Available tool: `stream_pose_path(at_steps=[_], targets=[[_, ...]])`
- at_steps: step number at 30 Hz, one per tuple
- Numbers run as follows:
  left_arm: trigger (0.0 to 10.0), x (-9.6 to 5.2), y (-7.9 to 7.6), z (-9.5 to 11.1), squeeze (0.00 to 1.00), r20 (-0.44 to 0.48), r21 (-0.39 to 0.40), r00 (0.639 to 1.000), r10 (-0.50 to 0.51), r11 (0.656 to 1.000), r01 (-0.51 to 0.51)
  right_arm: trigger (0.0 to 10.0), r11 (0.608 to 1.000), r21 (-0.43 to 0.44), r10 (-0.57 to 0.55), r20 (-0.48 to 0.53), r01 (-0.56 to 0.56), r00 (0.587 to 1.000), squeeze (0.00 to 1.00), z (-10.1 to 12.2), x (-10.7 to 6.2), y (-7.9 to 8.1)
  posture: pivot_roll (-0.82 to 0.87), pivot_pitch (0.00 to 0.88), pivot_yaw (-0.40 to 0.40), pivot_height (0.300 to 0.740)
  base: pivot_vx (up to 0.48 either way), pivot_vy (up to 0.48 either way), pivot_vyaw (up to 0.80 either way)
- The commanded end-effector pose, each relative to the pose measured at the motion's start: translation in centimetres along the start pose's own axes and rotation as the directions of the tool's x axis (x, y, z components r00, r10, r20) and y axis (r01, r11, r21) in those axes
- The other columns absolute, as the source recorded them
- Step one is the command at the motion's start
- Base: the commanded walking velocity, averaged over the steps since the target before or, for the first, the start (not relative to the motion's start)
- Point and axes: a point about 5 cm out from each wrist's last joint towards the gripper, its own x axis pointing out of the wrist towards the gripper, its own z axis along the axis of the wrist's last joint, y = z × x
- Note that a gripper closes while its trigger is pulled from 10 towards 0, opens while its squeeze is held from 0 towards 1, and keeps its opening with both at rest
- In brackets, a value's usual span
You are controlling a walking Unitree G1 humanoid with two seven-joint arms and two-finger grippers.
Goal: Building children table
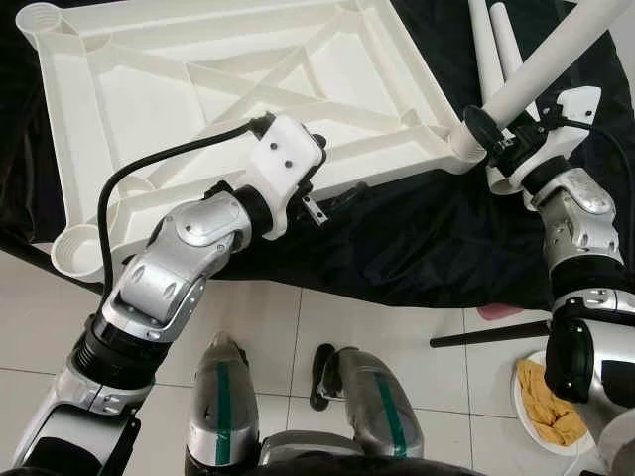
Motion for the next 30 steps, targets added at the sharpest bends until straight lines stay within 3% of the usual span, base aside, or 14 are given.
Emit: stream_pose_path(at_steps=[1,9,10,24,30], targets=[[10.0,0.0,-0.4,0.3,0.00,0.008,0.003,0.998,-0.067,0.998,0.067,0.0,1.000,-0.004,-0.003,-0.021,0.003,1.000,0.00,-0.3,-0.3,-0.4,0.15,0.096,-0.079,0.740,0.000,0.000,0.00],[10.0,-0.1,-0.3,0.4,0.00,0.007,0.005,0.998,-0.065,0.998,0.065,0.0,1.000,0.007,-0.015,-0.027,0.015,1.000,0.00,-0.6,-0.5,-0.6,0.15,0.095,-0.076,0.740,0.000,0.000,0.00],[10.0,-0.1,-0.3,0.4,0.00,0.007,0.005,0.998,-0.064,0.998,0.064,10.0,1.000,0.011,-0.027,-0.032,0.027,0.999,0.00,-0.7,-0.5,-0.7,0.15,0.095,-0.076,0.740,0.000,0.000,0.00],[10.0,-0.2,-0.2,0.4,0.00,0.008,0.003,0.998,-0.065,0.998,0.065,10.0,0.983,0.053,-0.176,-0.039,0.177,0.984,0.00,-1.6,-0.9,-1.2,0.15,0.096,-0.076,0.740,0.000,0.000,0.00],[10.0,-0.2,-0.3,0.4,0.00,0.008,0.001,0.998,-0.068,0.998,0.068,10.0,0.963,0.085,-0.254,-0.023,0.255,0.967,0.00,-2.1,-0.6,-0.6,0.15,0.098,-0.076,0.740,0.000,0.000,0.00]])
